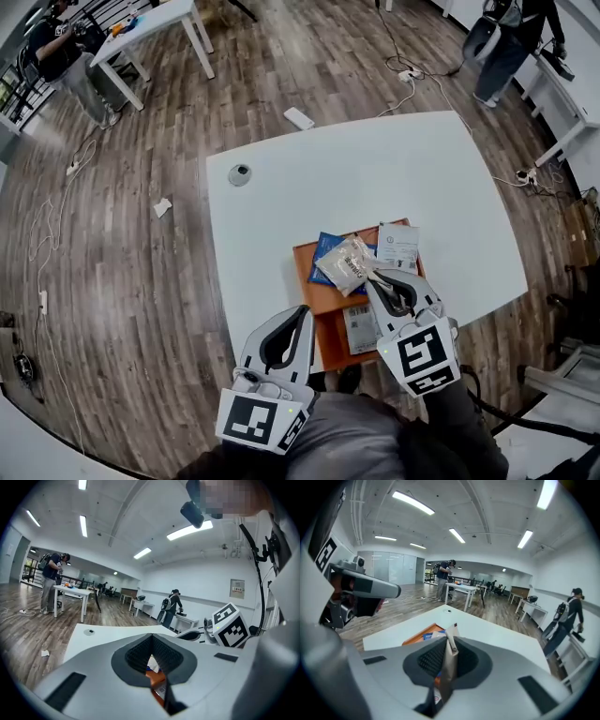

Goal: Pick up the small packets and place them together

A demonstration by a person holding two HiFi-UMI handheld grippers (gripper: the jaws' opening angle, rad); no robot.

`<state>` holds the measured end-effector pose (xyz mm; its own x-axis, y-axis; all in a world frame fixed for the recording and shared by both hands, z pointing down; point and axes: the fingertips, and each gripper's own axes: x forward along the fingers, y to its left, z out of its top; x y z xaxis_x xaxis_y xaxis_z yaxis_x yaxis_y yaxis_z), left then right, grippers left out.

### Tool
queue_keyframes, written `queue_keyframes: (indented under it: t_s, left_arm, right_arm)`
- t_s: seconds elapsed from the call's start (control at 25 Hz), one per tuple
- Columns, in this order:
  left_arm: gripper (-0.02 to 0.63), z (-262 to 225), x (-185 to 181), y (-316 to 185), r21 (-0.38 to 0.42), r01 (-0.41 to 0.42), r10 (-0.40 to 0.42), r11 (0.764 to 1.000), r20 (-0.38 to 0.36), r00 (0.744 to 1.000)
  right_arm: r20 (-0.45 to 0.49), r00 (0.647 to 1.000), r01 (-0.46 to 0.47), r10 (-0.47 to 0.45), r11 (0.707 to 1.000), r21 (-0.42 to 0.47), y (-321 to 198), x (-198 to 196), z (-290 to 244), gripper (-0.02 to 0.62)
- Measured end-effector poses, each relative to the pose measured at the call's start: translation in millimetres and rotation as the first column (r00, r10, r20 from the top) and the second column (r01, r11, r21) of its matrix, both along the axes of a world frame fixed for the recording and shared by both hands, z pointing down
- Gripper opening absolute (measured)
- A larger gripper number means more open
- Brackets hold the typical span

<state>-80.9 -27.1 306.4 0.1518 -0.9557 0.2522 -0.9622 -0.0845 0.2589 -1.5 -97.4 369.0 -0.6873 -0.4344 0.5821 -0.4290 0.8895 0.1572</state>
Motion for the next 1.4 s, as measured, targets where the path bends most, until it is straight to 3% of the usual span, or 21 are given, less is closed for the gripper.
queue_keyframes:
  t_s: [0.24,0.4,0.44,0.52,0.64,0.8,1.12,1.28,1.4]
  left_arm:
    - [0.002,19,-38,-14,-0.045,0.036,-0.037,0.998,-0.024,0.999]
    - [0.002,29,-52,-14,-0.066,0.05,-0.053,0.997,-0.044,0.998]
    - [0.002,32,-54,-13,-0.068,0.053,-0.056,0.996,-0.048,0.997]
    - [0.002,35,-56,-12,-0.07,0.058,-0.061,0.996,-0.054,0.997]
    - [0.002,38,-55,-10,-0.077,0.06,-0.065,0.995,-0.061,0.996]
    - [0.002,38,-56,-7,-0.077,0.063,-0.068,0.995,-0.06,0.996]
    - [0.002,28,-45,16,-0.048,0.069,-0.071,0.996,-0.037,0.997]
    - [0.002,20,-31,25,-0.034,0.061,-0.062,0.998,-0.027,0.998]
    - [0.002,17,-20,32,-0.025,0.051,-0.052,0.998,-0.022,0.998]
  right_arm:
    - [-0.053,0.998,-0.034,0.032,0.999,-0.029,-27,-29,25,0.026]
    - [-0.108,0.994,-0.011,0.004,0.998,-0.063,-25,-44,43,0.026]
    - [-0.116,0.993,0.001,-0.009,0.997,-0.076,-22,-46,48,0.039]
    - [-0.125,0.992,0.024,-0.035,0.996,-0.091,-16,-49,54,0.124]
    - [-0.131,0.99,0.044,-0.055,0.995,-0.086,-14,-51,57,0.145]
    - [-0.101,0.992,0.061,-0.07,0.994,-0.086,-13,-55,53,0.255]
    - [-0.022,0.999,0.035,-0.035,0.999,-0.004,-3,-46,27,0.262]
    - [-0.057,0.995,0.082,-0.085,0.996,-0.044,8,-40,37,0.262]
    - [-0.021,0.996,0.087,-0.088,0.995,-0.056,7,-41,36,0.262]
